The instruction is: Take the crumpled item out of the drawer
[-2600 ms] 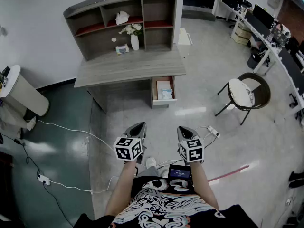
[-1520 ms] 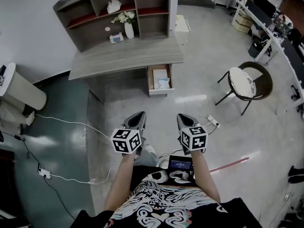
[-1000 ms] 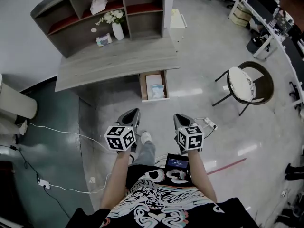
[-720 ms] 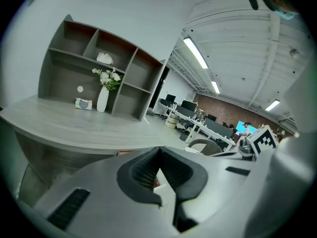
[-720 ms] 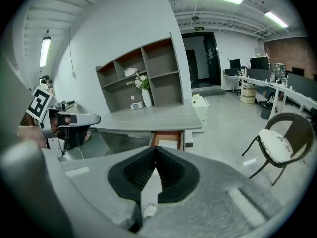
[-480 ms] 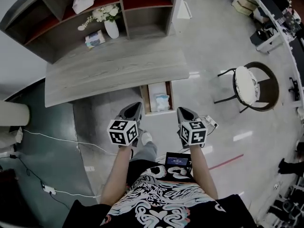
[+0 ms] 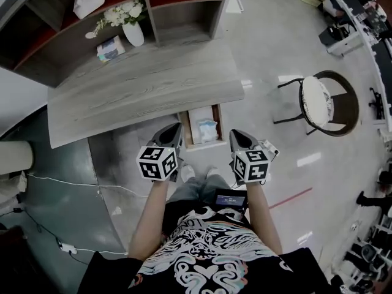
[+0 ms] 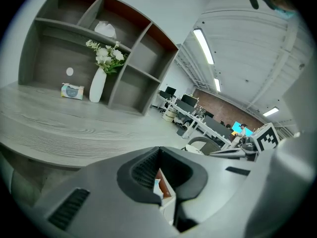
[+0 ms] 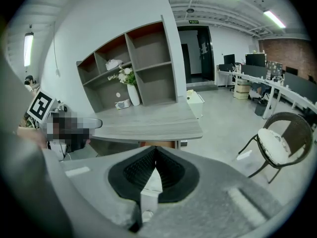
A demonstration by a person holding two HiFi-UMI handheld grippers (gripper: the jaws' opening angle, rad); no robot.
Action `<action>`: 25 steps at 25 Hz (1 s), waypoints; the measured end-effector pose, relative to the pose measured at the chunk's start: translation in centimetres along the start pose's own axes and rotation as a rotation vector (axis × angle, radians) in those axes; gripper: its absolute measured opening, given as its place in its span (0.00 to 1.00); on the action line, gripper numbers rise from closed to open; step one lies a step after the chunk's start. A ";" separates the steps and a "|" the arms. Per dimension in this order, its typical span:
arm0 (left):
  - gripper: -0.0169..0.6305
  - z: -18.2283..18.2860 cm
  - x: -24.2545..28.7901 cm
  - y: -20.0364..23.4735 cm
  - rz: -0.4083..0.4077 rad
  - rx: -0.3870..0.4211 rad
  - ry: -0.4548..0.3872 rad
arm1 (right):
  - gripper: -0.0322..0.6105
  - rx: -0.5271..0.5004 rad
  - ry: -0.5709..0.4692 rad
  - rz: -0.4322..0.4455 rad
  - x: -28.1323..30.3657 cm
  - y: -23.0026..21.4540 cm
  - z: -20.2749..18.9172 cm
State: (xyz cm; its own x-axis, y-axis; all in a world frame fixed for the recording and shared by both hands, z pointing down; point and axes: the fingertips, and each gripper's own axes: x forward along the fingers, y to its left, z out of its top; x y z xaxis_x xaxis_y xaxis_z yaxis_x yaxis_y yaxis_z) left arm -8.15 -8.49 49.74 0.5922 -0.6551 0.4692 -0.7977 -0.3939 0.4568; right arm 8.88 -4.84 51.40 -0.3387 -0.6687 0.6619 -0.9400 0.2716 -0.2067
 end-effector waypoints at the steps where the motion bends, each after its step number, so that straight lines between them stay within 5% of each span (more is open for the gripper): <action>1: 0.03 0.1 0.2 0.0 -0.001 0.000 0.000 | 0.06 0.000 -0.001 -0.001 -0.1 -0.1 0.1; 25: 0.03 -0.8 3.8 2.1 0.063 0.024 0.052 | 0.06 -0.064 0.057 0.088 4.5 -1.6 -0.1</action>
State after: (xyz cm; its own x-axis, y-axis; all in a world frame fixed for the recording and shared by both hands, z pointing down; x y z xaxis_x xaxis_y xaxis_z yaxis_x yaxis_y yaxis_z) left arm -7.45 -11.34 53.06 0.5450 -0.6451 0.5356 -0.8359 -0.3680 0.4072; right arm 8.84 -8.25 54.80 -0.4151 -0.6003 0.6836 -0.9016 0.3723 -0.2204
